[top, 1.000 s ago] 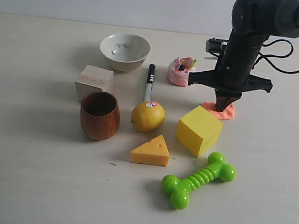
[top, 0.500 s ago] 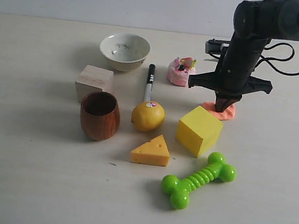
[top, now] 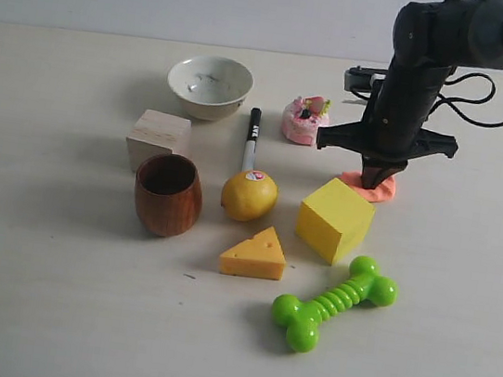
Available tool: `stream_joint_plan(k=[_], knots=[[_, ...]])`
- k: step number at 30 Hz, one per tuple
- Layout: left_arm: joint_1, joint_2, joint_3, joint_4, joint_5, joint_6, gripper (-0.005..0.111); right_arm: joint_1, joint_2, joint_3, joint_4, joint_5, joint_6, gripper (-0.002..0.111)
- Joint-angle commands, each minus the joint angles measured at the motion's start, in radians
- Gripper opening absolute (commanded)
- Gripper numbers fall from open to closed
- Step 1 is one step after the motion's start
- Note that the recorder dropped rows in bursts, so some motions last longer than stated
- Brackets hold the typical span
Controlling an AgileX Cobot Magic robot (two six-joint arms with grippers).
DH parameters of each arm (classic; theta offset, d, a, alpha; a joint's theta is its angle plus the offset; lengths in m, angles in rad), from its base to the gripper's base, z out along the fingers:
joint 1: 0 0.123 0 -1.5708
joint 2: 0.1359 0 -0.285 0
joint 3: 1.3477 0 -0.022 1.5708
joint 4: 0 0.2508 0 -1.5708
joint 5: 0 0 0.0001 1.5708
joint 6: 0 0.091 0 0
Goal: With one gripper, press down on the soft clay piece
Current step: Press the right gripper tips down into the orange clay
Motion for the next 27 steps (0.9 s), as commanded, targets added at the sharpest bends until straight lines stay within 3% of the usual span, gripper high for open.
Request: stream_joint_plan(k=[1, 8, 18, 27], knots=[[0.002, -0.006, 0.003, -0.010, -0.004, 0.001, 0.000, 0.003, 0.022, 0.028, 0.039, -0.008, -0.010, 0.008], [0.002, -0.006, 0.003, -0.010, -0.004, 0.001, 0.000, 0.003, 0.008, -0.025, 0.039, -0.006, -0.010, 0.009], [0.002, -0.006, 0.003, -0.010, -0.004, 0.001, 0.000, 0.003, 0.005, -0.069, 0.087, 0.009, -0.026, 0.027], [0.002, -0.006, 0.003, -0.010, -0.004, 0.001, 0.000, 0.003, 0.005, -0.069, 0.080, 0.009, -0.027, 0.029]])
